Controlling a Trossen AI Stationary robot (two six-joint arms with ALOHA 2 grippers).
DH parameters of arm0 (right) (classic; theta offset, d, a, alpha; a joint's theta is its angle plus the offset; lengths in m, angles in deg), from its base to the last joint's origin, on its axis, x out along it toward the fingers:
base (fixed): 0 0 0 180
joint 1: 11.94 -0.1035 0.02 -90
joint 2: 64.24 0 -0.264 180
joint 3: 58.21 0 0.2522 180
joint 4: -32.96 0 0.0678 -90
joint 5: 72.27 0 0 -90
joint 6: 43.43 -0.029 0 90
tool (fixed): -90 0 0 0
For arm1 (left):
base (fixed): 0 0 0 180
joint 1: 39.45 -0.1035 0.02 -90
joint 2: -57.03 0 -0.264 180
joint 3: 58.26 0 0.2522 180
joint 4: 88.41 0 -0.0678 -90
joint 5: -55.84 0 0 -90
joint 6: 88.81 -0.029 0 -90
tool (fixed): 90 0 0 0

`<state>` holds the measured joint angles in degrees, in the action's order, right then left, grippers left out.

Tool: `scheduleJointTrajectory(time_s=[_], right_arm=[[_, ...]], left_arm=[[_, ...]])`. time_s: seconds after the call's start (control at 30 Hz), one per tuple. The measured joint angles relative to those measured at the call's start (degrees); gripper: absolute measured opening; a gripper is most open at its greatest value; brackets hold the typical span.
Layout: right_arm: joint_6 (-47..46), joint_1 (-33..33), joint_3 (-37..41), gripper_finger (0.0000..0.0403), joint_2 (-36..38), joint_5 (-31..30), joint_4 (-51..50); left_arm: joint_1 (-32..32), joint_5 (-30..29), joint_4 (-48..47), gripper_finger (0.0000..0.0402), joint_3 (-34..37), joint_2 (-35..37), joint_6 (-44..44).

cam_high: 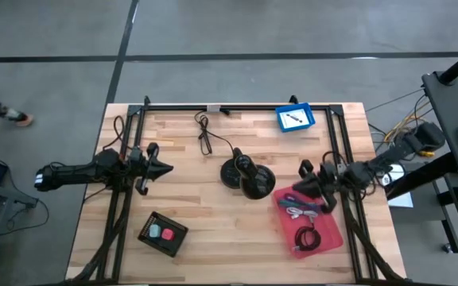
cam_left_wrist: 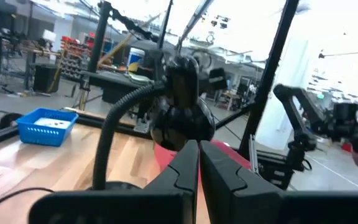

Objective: Pick and place items into bin
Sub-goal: Return to Home Position

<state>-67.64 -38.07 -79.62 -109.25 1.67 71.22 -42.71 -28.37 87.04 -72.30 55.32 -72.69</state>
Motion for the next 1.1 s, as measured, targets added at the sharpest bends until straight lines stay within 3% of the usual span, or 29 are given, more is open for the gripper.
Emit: scheduleJointTrajectory(time_s=[0.2,0.33,0.53,0.77,1.0,1.1], right_arm=[[-3.8,13.2,4.3,0.0008,3.6,13.0,1.7],[5.2,20.0,5.1,0.0008,6.3,19.9,1.4],[13.7,22.6,5.4,0.0008,13.0,20.2,-5.9],[13.9,22.4,5.5,0.0008,26.7,16.1,-27.2],[12.1,22.4,5.5,0.0008,43.9,16.0,-44.5],[10.4,22.4,5.3,0.0008,44.9,16.2,-49.1]], left_arm=[[0.0,-3.2,0.9,0.0,0.0,-0.1,0.0],[0.0,-3.1,1.0,0.0,0.0,0.0,0.1],[0.0,-3.1,1.0,0.0,0.0,0.0,0.0],[0.0,-3.0,1.2,0.0,0.0,0.0,0.1],[0.0,-3.0,0.9,0.0,0.0,-0.1,0.0],[0.0,-2.9,0.4,0.0,0.0,-0.1,0.0]])
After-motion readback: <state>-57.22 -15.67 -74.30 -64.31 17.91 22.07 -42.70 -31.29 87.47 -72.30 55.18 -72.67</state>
